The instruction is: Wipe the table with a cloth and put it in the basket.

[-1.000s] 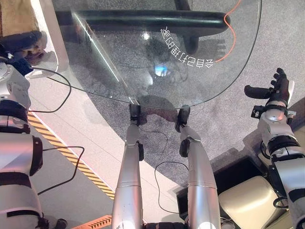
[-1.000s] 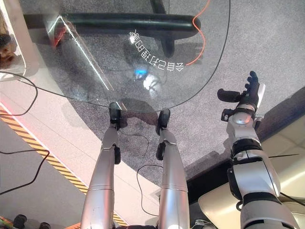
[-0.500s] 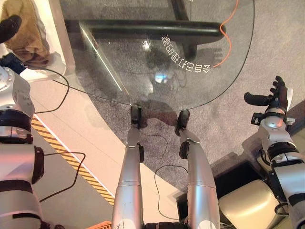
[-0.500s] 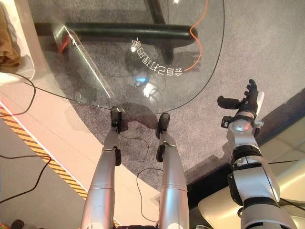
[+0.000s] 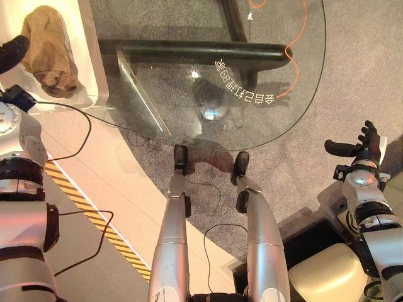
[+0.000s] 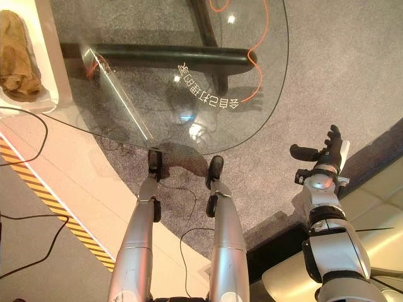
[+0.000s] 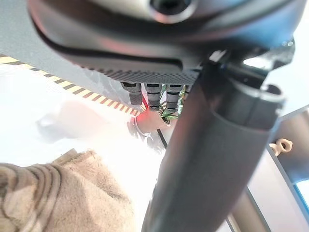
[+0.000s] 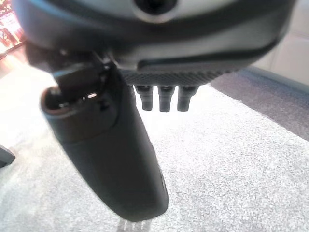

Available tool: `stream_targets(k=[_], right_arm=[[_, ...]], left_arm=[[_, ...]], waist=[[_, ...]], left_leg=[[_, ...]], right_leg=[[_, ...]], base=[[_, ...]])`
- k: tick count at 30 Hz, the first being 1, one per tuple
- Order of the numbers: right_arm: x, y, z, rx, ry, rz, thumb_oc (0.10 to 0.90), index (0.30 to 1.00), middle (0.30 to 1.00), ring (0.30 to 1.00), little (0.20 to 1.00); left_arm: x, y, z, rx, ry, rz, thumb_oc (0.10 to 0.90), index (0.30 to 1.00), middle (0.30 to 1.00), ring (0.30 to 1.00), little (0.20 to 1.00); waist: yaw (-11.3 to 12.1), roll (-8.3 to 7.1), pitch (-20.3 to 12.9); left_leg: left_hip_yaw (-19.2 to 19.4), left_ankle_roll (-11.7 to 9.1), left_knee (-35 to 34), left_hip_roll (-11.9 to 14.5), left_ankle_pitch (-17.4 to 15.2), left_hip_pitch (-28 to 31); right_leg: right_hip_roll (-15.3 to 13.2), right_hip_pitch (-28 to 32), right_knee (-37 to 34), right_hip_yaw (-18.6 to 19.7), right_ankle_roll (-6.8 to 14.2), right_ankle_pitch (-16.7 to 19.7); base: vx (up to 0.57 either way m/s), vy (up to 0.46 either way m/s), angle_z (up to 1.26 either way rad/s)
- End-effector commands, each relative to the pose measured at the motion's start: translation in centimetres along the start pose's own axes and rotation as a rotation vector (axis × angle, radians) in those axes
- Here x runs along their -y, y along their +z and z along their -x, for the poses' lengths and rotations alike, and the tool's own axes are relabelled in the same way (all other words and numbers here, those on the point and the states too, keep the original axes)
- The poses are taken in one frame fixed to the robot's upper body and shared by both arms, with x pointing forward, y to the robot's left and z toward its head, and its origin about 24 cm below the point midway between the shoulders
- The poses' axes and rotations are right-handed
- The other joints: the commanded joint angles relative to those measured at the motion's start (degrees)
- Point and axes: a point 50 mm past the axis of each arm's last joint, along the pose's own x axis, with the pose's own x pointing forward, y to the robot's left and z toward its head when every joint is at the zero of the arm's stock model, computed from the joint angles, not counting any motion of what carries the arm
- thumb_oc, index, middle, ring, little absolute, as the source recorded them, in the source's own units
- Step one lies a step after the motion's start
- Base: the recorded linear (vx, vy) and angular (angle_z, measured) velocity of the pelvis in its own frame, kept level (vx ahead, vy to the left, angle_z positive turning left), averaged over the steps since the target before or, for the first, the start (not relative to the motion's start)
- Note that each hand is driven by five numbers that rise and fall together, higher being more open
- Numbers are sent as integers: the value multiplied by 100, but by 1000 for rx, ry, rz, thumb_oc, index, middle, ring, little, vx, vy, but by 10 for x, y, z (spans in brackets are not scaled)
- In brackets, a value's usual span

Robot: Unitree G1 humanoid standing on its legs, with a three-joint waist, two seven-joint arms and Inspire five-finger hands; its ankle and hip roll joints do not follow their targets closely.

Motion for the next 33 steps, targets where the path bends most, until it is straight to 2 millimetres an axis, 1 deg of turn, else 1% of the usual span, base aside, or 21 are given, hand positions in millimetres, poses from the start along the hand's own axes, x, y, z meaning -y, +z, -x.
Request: stream_targets(k=[1,3,4,5,6,7,9,10,12,13,15,17,19,21,22,24,27,29,32,33], right_arm=[[37,-22,2,-21,-84,56,800,900,900,900,900],[29,-43,13,-55,-26,116,800,900,900,900,900],[28,-49,15,-66,-18,129,800,900,900,900,900],[28,-49,15,-66,-18,129,800,900,900,900,900],[26,-60,21,-89,2,159,800,900,900,900,900],[26,-66,24,-104,12,175,800,900,900,900,900],[30,-102,44,-191,47,221,800,900,900,900,900],[33,-113,50,-221,59,238,800,900,900,900,900],[38,-127,59,-270,70,248,800,900,900,900,900],[40,-138,67,-303,80,257,800,900,900,900,900],[43,-148,74,-340,95,269,800,900,900,900,900],[44,-165,88,-393,125,311,800,900,900,900,900],[45,-171,94,-417,140,327,800,900,900,900,900],[43,-192,114,-486,192,365,800,900,900,900,900],[43,-195,118,-495,200,369,800,900,900,900,900],[39,-211,138,-554,233,398,800,900,900,900,900],[38,-228,158,-634,272,428,800,900,900,900,900],[39,-235,168,-675,298,438,800,900,900,900,900],[34,-247,186,-752,340,448,800,900,900,900,900],[34,-248,188,-765,349,452,800,900,900,900,900]], left_arm=[[-22,8,-5,49,42,62,800,900,900,900,900],[-40,-29,9,-68,14,19,800,900,900,900,900],[-46,-38,14,-92,4,8,800,900,900,900,900],[-46,-38,14,-92,4,8,800,900,900,900,900],[-53,-55,23,-137,-26,-44,800,900,900,900,900],[-57,-62,28,-156,-34,-59,800,900,900,900,900],[-87,-108,62,-305,-65,-115,800,900,900,900,900],[-97,-122,75,-368,-83,-142,800,900,900,900,900],[-107,-140,94,-446,-99,-164,800,900,900,900,900],[-116,-151,106,-491,-113,-196,800,900,900,900,900],[-124,-161,120,-548,-132,-214,800,900,900,900,900],[-132,-174,138,-623,-172,-279,800,900,900,900,900],[-136,-180,148,-662,-191,-310,800,900,900,900,900],[-152,-197,178,-779,-226,-391,800,900,900,900,900],[-154,-199,182,-792,-235,-405,800,900,900,900,900],[-167,-211,210,-886,-271,-480,800,900,900,900,900],[-182,-221,240,-997,-301,-550,800,900,900,900,900],[-187,-225,255,-1061,-332,-581,800,900,900,900,900],[-190,-234,286,-1177,-401,-621,800,900,900,900,900],[-193,-235,291,-1204,-410,-626,800,900,900,900,900]], waist=[[97,164,-148],[145,144,-148],[159,145,-149],[159,145,-149],[176,149,-216],[189,149,-265],[249,178,-534],[274,195,-641],[295,218,-825],[289,226,-971],[285,231,-1130],[286,239,-1398],[279,240,-1498],[253,229,-1817],[250,224,-1863],[238,194,-2111],[232,184,-2382],[233,177,-2511],[223,165,-2653],[210,162,-2673]], left_leg=[[115,1,646,122,-716,349],[153,-8,436,43,-680,823],[155,-4,385,26,-674,939],[155,-4,385,26,-674,939],[162,1,269,3,-658,1132],[168,6,203,-8,-646,1234],[158,51,-105,-82,-628,1790],[146,72,-203,-104,-624,1959],[133,93,-351,-112,-600,2202],[137,86,-452,-100,-610,2395],[152,81,-579,-83,-619,2610],[179,81,-777,-57,-632,2959],[180,82,-856,-45,-628,3101],[215,70,-1086,12,-627,3531],[222,70,-1122,21,-624,3585],[266,71,-1303,70,-593,3862],[326,59,-1526,142,-559,4178],[321,63,-1593,146,-569,4293],[300,89,-1646,145,-598,4467],[307,93,-1646,147,-610,4506]], right_leg=[[-252,976,-896,66,414,84],[-304,1480,-1098,12,461,146],[-315,1595,-1139,7,470,156],[-315,1595,-1139,7,470,156],[-339,1780,-1226,-10,493,179],[-355,1876,-1275,-26,503,193],[-417,2401,-1503,-90,543,227],[-437,2572,-1585,-110,554,241],[-449,2830,-1748,-141,568,292],[-433,3027,-1856,-144,578,298],[-422,3242,-1986,-160,581,310],[-405,3580,-2164,-196,591,315],[-400,3720,-2242,-216,596,326],[-373,4117,-2409,-256,610,338],[-367,4164,-2430,-261,611,339],[-343,4402,-2513,-280,632,363],[-324,4664,-2598,-317,639,365],[-311,4780,-2637,-341,642,356],[-290,4960,-2626,-362,632,310],[-286,4985,-2621,-348,633,302]], base=[[1,-36,1],[0,0,0],[0,0,0],[32,-11,-1],[43,-14,-1],[101,-10,1],[156,8,6],[154,11,7],[150,15,13],[177,21,10],[164,18,1],[186,7,2],[149,-1,6],[238,1,6],[221,-13,3],[207,-14,2],[189,3,4],[120,20,1],[73,28,-1],[62,40,-1]])
